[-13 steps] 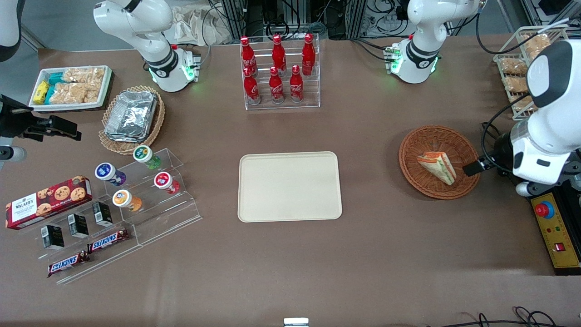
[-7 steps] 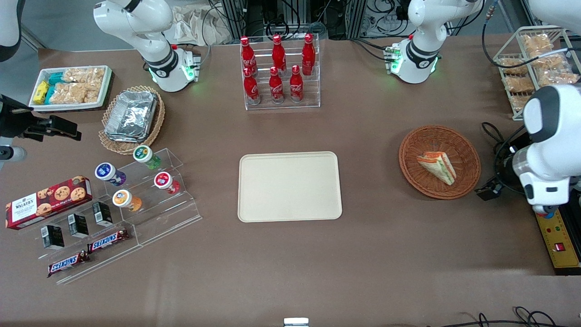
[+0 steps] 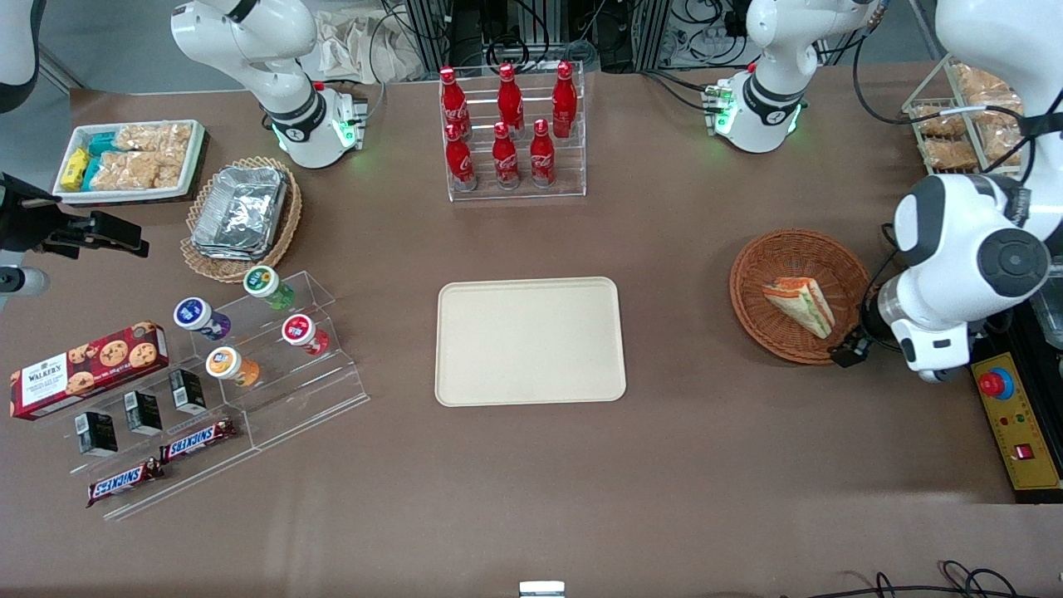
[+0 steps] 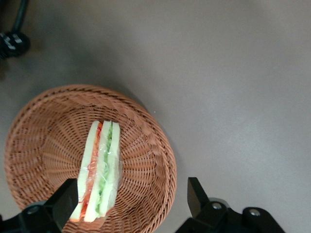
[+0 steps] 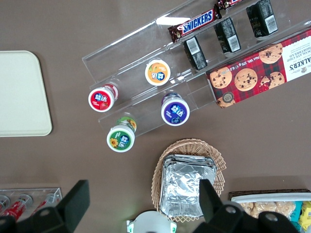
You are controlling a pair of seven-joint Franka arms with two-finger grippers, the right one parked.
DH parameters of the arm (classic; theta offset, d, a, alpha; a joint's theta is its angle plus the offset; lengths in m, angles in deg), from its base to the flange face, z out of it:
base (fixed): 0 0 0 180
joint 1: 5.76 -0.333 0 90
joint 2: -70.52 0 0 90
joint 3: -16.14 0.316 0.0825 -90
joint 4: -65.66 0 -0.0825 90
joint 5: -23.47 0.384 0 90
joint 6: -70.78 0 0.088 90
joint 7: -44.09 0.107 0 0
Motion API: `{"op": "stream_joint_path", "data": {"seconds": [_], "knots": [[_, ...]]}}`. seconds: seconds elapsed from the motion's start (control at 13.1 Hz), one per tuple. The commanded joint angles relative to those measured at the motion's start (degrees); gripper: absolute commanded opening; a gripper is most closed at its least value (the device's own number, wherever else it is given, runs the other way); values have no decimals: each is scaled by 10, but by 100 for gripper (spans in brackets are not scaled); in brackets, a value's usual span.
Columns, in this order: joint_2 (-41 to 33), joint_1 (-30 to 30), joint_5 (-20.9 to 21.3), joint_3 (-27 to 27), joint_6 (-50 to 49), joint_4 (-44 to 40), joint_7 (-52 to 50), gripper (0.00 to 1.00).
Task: Place sandwich from basket to tray
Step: 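Lower the open left gripper and close it on the sandwich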
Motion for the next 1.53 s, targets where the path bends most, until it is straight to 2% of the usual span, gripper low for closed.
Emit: {"op": "stream_joint_path", "data": {"seconds": [0.0, 0.46, 0.76, 1.45], "knots": [[-36, 1, -13, 0, 37, 59, -27, 100], [-74, -2, -16, 1, 70, 141, -28, 100], [-92, -5, -16, 2, 130, 201, -27, 100], [-74, -5, -16, 3, 230, 253, -27, 100]]}}
